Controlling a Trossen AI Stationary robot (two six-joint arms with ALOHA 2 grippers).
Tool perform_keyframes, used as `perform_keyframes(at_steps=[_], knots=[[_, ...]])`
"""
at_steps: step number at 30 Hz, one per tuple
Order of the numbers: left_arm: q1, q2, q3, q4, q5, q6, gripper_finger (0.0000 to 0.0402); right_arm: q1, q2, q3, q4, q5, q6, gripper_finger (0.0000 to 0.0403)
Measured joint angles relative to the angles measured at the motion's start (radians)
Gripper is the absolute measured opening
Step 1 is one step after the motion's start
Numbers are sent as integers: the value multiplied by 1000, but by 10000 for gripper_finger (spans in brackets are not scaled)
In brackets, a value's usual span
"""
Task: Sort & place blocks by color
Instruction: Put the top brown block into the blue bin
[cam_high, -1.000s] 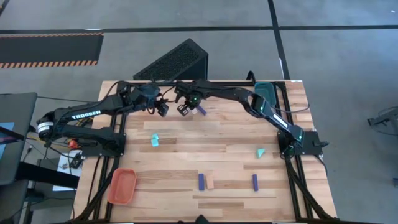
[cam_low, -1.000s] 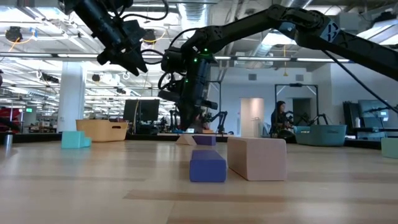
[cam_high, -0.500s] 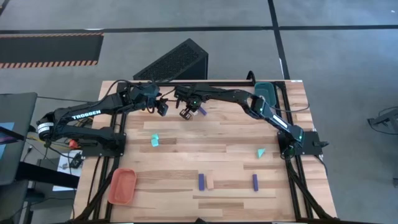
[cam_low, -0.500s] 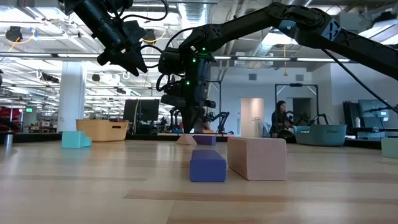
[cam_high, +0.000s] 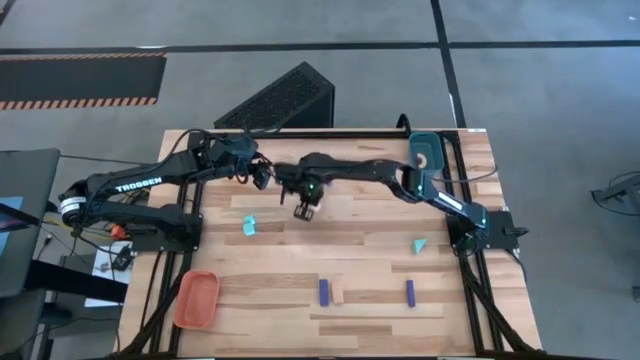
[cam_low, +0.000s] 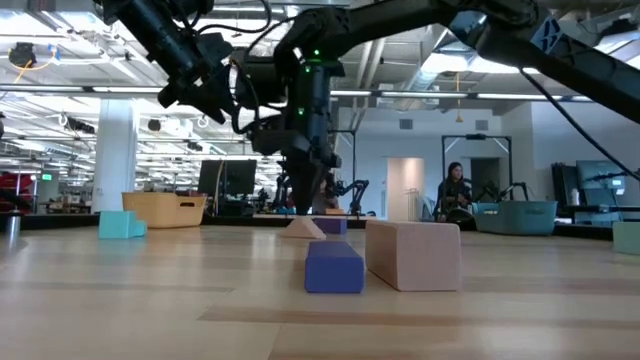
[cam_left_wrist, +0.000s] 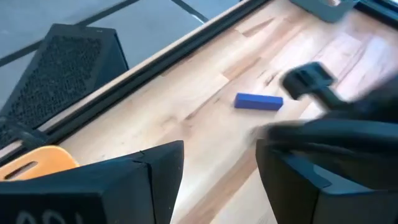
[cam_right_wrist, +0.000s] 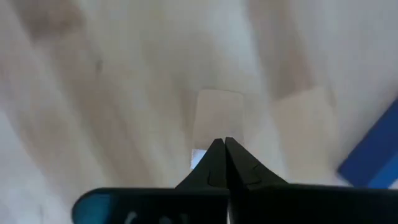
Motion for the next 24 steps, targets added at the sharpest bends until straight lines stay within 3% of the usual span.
perform_keyframes(at_steps=[7,12,17,24], knots=[[-24,-15,4,34,29,-18,190,28,-55,-2,13,30,34,74],[-24,-38,0,7,20,22,190,24,-58,-1,29,6,50,160],[-25,-79,-2,-25,42,68,190,49,-50,-14,59,-31,193,246],[-25,-110,-2,-13,110,134,190,59,-52,-17,82,-8,372,269]])
